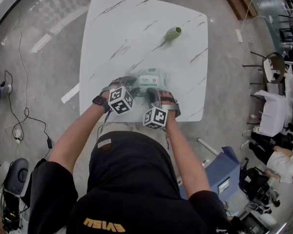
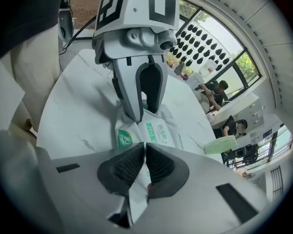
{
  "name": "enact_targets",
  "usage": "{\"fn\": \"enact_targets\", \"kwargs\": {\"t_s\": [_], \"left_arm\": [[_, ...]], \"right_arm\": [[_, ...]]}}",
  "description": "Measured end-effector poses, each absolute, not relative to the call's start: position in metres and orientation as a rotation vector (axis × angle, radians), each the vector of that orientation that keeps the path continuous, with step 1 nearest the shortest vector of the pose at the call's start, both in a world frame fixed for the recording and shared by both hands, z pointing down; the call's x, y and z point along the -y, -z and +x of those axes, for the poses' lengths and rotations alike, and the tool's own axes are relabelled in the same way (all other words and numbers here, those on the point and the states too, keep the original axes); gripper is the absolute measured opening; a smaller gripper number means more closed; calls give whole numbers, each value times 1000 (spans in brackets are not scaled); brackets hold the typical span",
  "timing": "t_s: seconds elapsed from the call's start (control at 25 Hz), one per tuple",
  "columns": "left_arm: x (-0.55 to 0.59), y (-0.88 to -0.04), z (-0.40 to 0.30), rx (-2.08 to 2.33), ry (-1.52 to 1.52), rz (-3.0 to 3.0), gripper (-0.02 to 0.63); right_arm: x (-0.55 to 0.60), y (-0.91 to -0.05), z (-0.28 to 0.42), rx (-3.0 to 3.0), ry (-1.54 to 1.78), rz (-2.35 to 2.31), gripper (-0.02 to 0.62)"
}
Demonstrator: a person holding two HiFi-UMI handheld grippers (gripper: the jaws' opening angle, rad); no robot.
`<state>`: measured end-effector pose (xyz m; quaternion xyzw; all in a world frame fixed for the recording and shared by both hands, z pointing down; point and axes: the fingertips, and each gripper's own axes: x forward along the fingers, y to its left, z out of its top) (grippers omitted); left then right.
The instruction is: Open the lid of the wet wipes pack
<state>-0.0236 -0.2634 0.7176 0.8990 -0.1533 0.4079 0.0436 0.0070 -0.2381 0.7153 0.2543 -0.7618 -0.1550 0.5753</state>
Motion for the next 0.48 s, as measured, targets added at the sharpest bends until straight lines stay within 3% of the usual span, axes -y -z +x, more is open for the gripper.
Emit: {"fn": "enact_targets", "kwargs": {"t_s": [0.48], "left_arm": [[262,-720,-22,461,-1246,2747,178]], "right_arm": [[237,-715,8,1780,363,599,14]]}}
